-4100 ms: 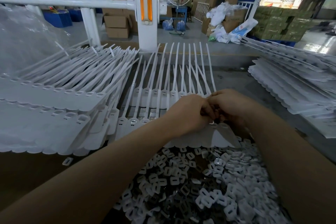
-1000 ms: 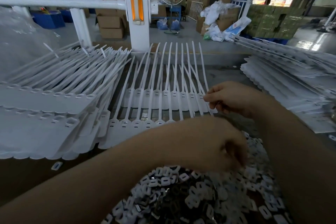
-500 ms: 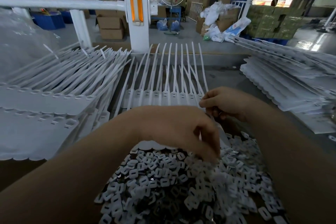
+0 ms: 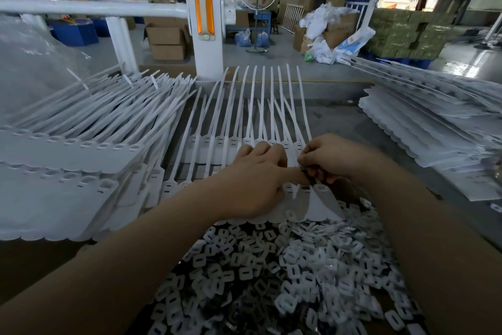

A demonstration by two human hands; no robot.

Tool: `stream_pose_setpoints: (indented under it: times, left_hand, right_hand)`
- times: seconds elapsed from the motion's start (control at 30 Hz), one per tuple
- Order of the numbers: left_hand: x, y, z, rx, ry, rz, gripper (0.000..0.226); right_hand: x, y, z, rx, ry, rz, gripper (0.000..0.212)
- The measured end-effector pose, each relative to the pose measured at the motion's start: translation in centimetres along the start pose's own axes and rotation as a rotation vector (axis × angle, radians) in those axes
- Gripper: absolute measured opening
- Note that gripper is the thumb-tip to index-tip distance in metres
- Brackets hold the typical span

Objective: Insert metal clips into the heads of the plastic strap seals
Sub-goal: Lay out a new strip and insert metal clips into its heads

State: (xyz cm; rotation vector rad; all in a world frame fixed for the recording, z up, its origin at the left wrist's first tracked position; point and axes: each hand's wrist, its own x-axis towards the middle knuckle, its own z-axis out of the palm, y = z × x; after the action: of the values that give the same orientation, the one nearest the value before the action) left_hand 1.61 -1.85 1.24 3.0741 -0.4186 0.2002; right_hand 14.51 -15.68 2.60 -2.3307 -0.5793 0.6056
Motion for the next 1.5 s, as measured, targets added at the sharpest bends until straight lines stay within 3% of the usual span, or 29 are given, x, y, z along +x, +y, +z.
stream_pose_setpoints:
  times: [0.13,0.27,0.5,0.6,0.67,0.77,1.17,1.27,1.4,1.5]
  left_hand:
    - [0.0,0.1,-0.5,0.13,0.067,0.078,0.047]
    - [0.1,0.1,-0.4,0.104,0.115,0.093,0.045]
    - [0.4,-0.4,-0.9,-0.313,-0.026,-0.089,0.03]
    - [0.1,-0.8,-2.2,-0.613,-0.103,-0.049,0.017]
    - [-0.2,-0.9,-2.7,-0.688,-0.208,-0.006,0.014]
    - [-0.2,-0.6,-2.5,-0.648,-0.271,0.034,0.018]
    - [-0.2,0.4,-2.2,-0.588,-0.282,-0.044,0.014]
    - [0.0,0.1,-2.0,-0.672,-0.216,-0.103,0.009]
    - [0.1,-1.3,-1.7,-0.972,0.008,-0.358,0.003]
    - [0.1,-1.7,-1.5,-1.214,0.075,-0.529,0.003]
  right_hand:
    - [0.0,0.0,0.0,0.006,-0.011,0.0,0.015]
    - [0.2,0.1,0.0,0.005,-0.006,0.002,0.015]
    - [0.2,0.2,0.1,0.031,-0.001,0.004,0.012]
    - [0.2,0.1,0.1,0.031,-0.002,0.008,0.012]
    - [0.2,0.2,0.1,0.014,0.002,0.01,0.012]
    - [0.2,0.1,0.1,0.014,0.001,0.011,0.013]
    - [0.1,0.3,0.1,0.026,0.01,0.003,0.014]
    - [0.2,0.3,0.0,0.035,0.018,-0.015,0.013]
    - [0.3,0.3,-0.3,0.082,0.043,-0.108,0.011]
    - [-0.1,0.1,-0.5,0.184,-0.039,-0.222,0.004]
